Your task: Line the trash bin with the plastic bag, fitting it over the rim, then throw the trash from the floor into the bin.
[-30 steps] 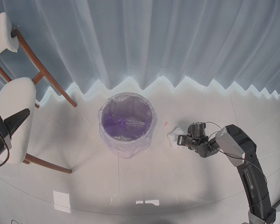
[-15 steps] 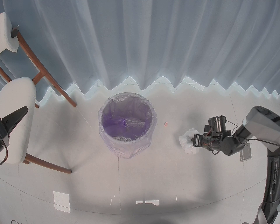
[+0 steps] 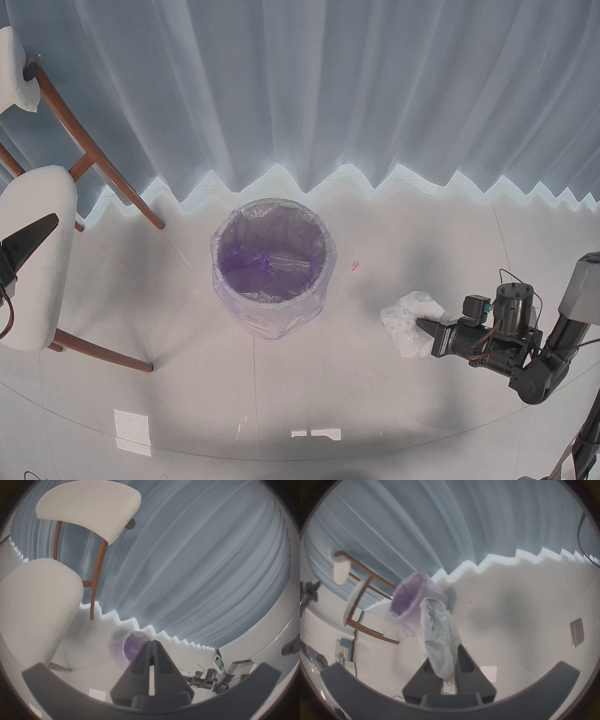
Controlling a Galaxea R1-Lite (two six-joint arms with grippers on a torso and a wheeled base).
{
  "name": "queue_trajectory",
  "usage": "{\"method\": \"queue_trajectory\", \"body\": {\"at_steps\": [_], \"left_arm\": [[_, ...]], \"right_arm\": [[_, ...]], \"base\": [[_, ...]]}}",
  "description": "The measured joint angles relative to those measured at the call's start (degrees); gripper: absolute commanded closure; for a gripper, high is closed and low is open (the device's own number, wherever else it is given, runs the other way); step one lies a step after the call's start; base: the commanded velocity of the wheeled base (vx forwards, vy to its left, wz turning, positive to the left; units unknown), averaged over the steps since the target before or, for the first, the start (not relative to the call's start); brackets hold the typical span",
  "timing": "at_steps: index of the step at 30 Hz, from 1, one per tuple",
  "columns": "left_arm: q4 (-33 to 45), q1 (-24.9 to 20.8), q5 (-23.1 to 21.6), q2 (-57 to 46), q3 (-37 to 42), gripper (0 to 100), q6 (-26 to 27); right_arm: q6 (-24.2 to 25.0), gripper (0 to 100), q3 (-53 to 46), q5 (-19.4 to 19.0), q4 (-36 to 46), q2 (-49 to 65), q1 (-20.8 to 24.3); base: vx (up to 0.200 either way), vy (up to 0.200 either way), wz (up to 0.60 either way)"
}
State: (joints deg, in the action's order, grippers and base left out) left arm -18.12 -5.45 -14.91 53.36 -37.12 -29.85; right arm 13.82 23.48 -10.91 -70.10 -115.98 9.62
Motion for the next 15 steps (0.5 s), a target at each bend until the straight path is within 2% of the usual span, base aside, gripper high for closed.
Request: {"method": "queue_trajectory", "body": {"at_steps": [3,6,10,15], "left_arm": [[2.44,0.11,0.00,0.30,-0.94,100,2.88],[5.64,0.22,0.09,0.52,-2.10,100,5.47],[8.41,0.38,0.52,0.74,-3.73,100,7.58],[8.75,0.49,0.77,0.83,-4.33,100,7.89]], "right_arm": [[-0.34,100,-4.66,-1.07,-10.62,0.68,2.39],[-0.74,100,-7.41,-2.19,-17.21,0.99,5.84],[-1.18,100,-8.24,-3.01,-18.70,1.16,10.14],[-1.51,100,-7.02,-3.21,-18.81,1.07,12.35]], "base": [[0.200,0.000,0.00],[0.200,0.000,0.00],[0.200,0.000,0.00],[0.200,0.000,0.00]]}}
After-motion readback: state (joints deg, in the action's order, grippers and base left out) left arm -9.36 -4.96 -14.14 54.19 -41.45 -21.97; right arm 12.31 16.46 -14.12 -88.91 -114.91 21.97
